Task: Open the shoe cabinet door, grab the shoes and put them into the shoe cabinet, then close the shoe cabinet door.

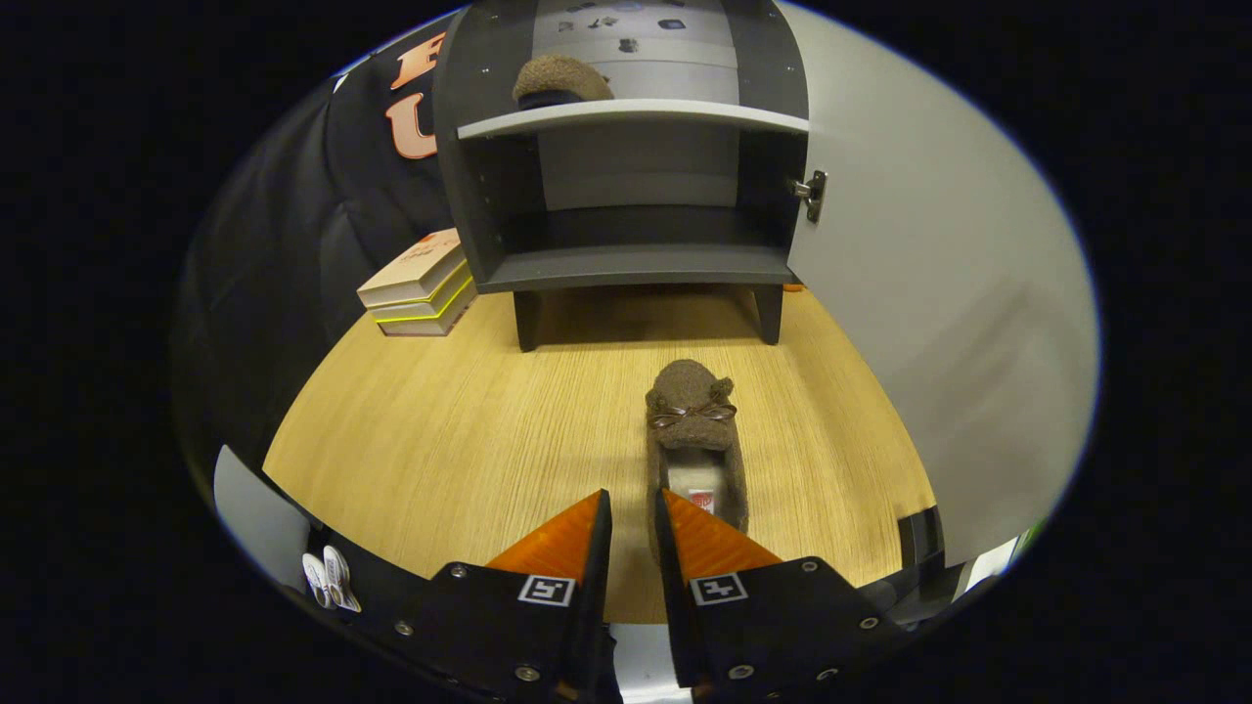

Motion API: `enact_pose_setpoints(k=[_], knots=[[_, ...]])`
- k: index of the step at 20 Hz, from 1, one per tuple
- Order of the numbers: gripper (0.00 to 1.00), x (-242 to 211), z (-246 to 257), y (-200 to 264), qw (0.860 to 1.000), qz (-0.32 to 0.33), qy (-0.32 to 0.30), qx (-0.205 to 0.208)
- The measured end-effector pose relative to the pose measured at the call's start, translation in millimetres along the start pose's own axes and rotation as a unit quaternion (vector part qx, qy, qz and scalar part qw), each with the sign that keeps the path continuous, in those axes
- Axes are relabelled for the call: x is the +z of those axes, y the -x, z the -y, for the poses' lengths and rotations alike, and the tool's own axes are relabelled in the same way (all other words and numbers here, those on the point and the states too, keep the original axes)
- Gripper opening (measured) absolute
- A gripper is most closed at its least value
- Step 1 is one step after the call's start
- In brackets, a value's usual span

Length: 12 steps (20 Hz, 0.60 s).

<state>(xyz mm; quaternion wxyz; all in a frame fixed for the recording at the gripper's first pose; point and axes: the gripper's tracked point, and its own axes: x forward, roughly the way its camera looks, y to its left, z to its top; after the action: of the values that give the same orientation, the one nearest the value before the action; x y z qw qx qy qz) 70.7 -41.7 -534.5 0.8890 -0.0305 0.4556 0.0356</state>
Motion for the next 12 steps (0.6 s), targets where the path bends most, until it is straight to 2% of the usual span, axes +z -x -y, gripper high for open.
enact_pose_setpoints(k=[12], knots=[[0.29,-25,16,-78,0.999,-0.044,-0.009,0.004]])
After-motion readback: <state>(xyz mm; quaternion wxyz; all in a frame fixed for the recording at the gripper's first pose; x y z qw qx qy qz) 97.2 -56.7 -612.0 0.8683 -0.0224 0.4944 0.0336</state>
